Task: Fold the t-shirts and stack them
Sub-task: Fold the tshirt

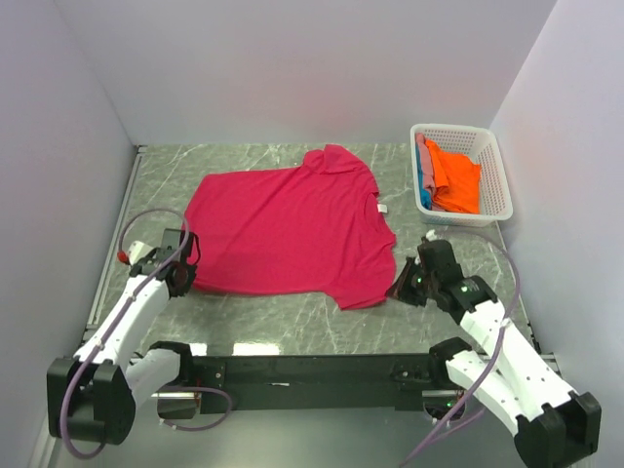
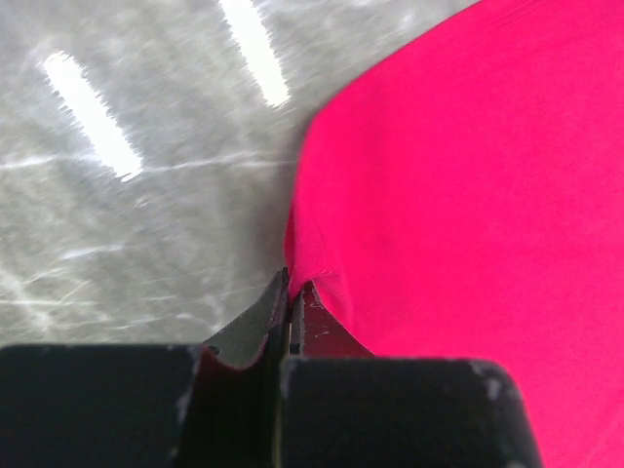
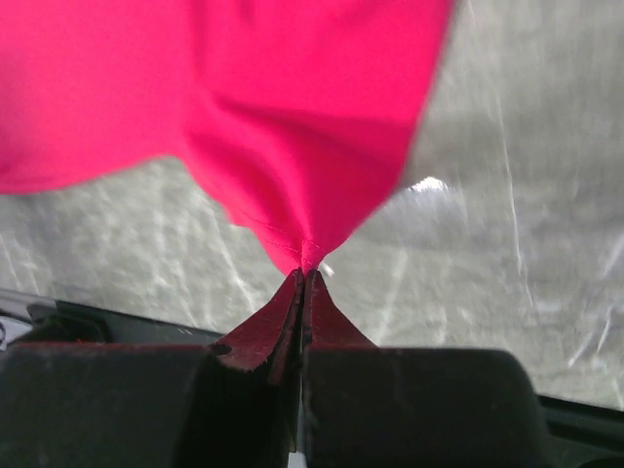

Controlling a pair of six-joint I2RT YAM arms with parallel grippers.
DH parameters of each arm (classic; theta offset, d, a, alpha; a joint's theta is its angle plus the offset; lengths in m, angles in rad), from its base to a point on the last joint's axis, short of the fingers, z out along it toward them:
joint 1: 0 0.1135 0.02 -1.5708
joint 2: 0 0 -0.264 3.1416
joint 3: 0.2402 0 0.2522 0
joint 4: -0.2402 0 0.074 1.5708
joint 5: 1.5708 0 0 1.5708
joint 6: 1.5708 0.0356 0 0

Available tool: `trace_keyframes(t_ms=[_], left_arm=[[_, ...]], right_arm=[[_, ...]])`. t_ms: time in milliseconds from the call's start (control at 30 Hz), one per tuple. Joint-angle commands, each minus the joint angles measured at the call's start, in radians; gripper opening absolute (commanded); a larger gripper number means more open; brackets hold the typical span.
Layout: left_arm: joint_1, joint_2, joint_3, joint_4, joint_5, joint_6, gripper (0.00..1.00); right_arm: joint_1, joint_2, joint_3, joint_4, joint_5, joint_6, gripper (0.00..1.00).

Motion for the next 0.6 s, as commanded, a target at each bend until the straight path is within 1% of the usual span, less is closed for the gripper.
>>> trace_keyframes(t_ms=[0, 100, 233, 333, 467, 533, 567], left_arm=[[-0.003, 0.049, 0.097, 0.054, -0.057, 0.021, 0.00], [-0.002, 0.123, 0.165, 0.050, -0.070, 0.036, 0.00], [-0.002, 0.216, 0.207, 0.074, -0.036, 0.040, 0.00], [-0.002, 0.253, 0.245, 0.084, -0.036, 0.038, 0.00], [0.001, 0.278, 0.279, 0.096, -0.082, 0.029, 0.01], [0.018, 0.304, 0.296, 0.087, -0.087, 0.027, 0.01], [0.026, 0.314, 0.296, 0.090, -0.083, 0.026, 0.00]], right_arm=[[0.004, 0.048, 0.129, 0.074, 0.066, -0.068, 0.00], [-0.013, 0.111, 0.201, 0.054, 0.082, -0.105, 0.00], [-0.039, 0.186, 0.291, 0.078, 0.088, -0.143, 0.00], [-0.067, 0.260, 0.363, 0.070, 0.082, -0.183, 0.00], [-0.083, 0.355, 0.465, 0.087, 0.070, -0.208, 0.00], [-0.085, 0.410, 0.499, 0.103, 0.056, -0.222, 0.00], [-0.083, 0.429, 0.533, 0.101, 0.074, -0.223, 0.00]])
